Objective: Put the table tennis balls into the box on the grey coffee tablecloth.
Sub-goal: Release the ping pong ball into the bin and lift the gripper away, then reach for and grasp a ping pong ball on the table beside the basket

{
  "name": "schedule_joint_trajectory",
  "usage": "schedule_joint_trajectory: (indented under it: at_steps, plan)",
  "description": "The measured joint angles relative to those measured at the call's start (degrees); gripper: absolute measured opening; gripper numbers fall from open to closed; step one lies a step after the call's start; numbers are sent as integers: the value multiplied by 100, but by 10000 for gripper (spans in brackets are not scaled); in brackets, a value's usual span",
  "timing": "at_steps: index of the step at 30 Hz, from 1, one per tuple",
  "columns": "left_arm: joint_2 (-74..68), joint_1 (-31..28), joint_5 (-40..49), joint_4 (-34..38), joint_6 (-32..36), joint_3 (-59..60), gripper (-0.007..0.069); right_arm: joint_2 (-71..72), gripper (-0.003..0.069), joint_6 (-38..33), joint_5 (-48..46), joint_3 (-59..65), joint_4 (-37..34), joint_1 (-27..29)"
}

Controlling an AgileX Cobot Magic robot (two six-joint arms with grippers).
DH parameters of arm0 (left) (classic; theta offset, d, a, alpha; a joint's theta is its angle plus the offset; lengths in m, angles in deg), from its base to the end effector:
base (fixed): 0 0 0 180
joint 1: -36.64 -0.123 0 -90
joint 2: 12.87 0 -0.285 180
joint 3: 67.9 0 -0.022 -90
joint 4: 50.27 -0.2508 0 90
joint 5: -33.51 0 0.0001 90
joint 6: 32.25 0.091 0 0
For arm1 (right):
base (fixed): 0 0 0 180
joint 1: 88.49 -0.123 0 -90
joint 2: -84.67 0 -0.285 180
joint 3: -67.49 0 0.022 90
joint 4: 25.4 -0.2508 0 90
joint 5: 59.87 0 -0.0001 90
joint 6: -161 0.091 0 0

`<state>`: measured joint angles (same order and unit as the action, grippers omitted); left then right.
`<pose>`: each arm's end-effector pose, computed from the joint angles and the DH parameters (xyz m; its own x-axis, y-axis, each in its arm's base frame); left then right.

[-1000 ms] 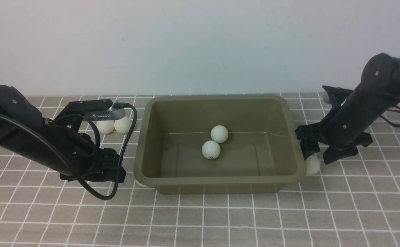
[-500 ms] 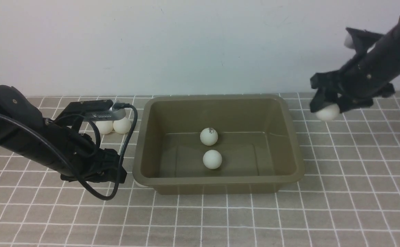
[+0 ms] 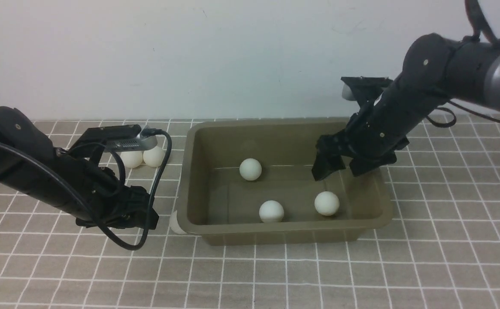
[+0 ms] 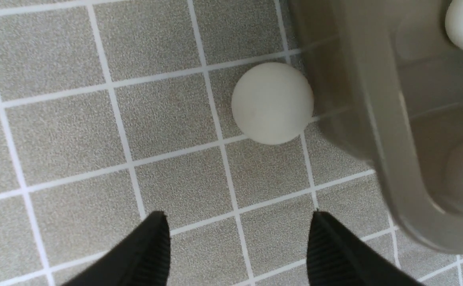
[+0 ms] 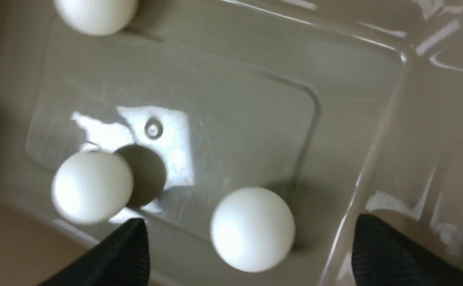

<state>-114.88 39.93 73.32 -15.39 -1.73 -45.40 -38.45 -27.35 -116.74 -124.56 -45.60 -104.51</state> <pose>0.3064 -0.0510 0.1988 -0.9229 0.0913 -0.3742 0.2232 0.9185 -0.3264 0.3948 0.1407 0.2074 -0.9497 -0.2202 -0.2225 -0.2806 0.9140 0.2930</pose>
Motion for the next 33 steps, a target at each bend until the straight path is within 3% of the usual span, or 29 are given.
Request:
schedule_joint_trajectory:
  at_steps: [3, 5, 7, 8, 10, 11, 12, 19, 29, 33]
  plan:
    - [0, 0, 0, 77, 0, 0, 419, -119, 575, 244, -40, 0, 550, 12]
    - [0, 0, 0, 118, 29, 0, 419, -195, 494, 455, -132, 0, 931, 44]
    - [0, 0, 0, 237, 144, 0, 419, -224, 357, 913, -315, 0, 1507, 183]
    - [0, 29, -14, 300, 207, 0, 419, -183, 250, 1042, -372, 0, 1660, 276]
    - [0, 120, -127, 348, 286, 0, 419, -31, 118, 1091, -409, 12, 1712, 384]
    - [0, 135, -143, 349, 298, 0, 419, 17, 105, 1086, -415, 12, 1702, 402]
    - [0, 277, -309, 382, 320, 0, 419, 247, 32, 1030, -415, 12, 1565, 423]
    - [-315, 802, -881, 422, 289, -294, 419, 1630, -13, 656, -422, 12, 846, 421]
    - [-1528, 853, -579, 35, -139, -1060, 415, 3795, -13, 630, -506, 12, 829, 524]
    - [-1735, 853, -384, -195, -173, -1123, 352, 4377, -13, 630, -563, 12, 912, 741]
